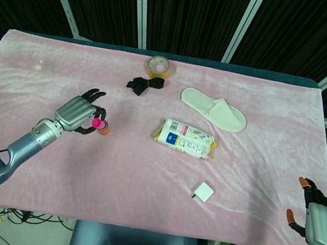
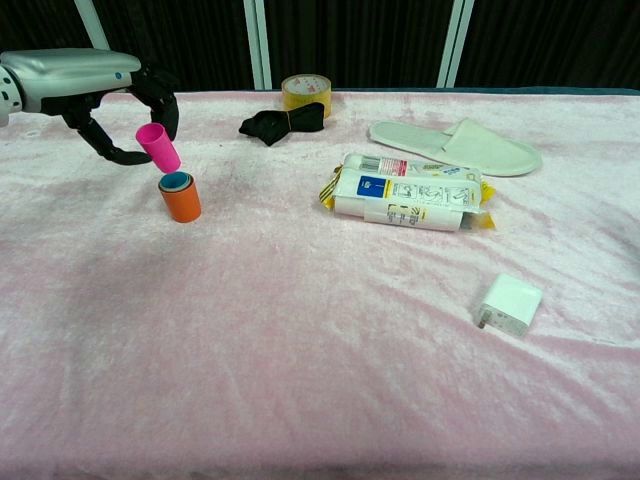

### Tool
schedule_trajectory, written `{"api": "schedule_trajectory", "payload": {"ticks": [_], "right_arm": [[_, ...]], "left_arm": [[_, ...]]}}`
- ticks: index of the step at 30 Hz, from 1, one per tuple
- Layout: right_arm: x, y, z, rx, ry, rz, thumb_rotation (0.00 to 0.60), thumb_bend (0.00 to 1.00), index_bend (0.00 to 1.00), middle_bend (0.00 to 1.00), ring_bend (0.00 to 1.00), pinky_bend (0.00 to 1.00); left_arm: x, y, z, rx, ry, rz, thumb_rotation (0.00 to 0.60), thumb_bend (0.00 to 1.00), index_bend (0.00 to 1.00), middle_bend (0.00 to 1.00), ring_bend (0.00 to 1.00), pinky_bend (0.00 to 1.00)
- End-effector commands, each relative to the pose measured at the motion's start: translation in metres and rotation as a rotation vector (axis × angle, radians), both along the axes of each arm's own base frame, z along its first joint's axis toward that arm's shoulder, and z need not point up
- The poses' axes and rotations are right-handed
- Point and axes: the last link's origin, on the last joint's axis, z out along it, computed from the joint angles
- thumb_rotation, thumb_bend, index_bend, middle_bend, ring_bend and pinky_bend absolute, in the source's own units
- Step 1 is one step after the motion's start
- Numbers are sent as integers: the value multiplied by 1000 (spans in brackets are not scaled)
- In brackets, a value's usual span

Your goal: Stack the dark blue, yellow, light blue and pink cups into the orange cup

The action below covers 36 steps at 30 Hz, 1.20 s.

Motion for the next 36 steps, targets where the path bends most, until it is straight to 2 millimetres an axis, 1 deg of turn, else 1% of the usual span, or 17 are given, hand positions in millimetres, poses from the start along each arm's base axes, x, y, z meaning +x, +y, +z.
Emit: {"api": "schedule_trajectory", "payload": {"ticks": [1,13,23,24,25,27,29,31,33,36], "right_arm": [[0,0,0,-1,-1,0,600,298,144,100,173,239],[0,0,0,0,-2,-2,600,298,145,100,173,239],[0,0,0,0,-5,-3,600,298,145,100,173,238],[0,0,0,0,-5,-3,600,298,145,100,173,238],[0,0,0,1,-4,-3,600,298,145,100,173,238],[0,0,0,0,-5,-4,600,298,145,100,173,238],[0,0,0,-1,-5,-5,600,297,145,99,173,239],[0,0,0,-1,-5,-4,600,297,145,100,173,238],[0,0,0,-1,-6,-4,600,297,145,99,173,238],[0,0,0,0,-6,-4,600,297,145,100,173,239]], "left_arm": [[-1,3,-6,-7,1,11,600,354,488,530,12,0],[-4,10,-16,-16,14,26,600,355,488,529,12,0],[-12,13,-20,-21,31,52,600,355,482,524,12,0],[-12,13,-21,-22,34,52,600,354,467,516,11,0],[-13,12,-22,-27,41,51,600,348,431,493,9,0],[-14,12,-24,-41,55,57,600,308,338,424,3,0],[-15,11,-25,-52,63,67,600,234,214,324,0,0],[-15,11,-23,-54,59,71,600,194,132,257,0,0],[-14,11,-22,-52,52,71,600,188,111,235,0,0],[-12,11,-14,-32,27,60,600,184,84,193,0,0]]}}
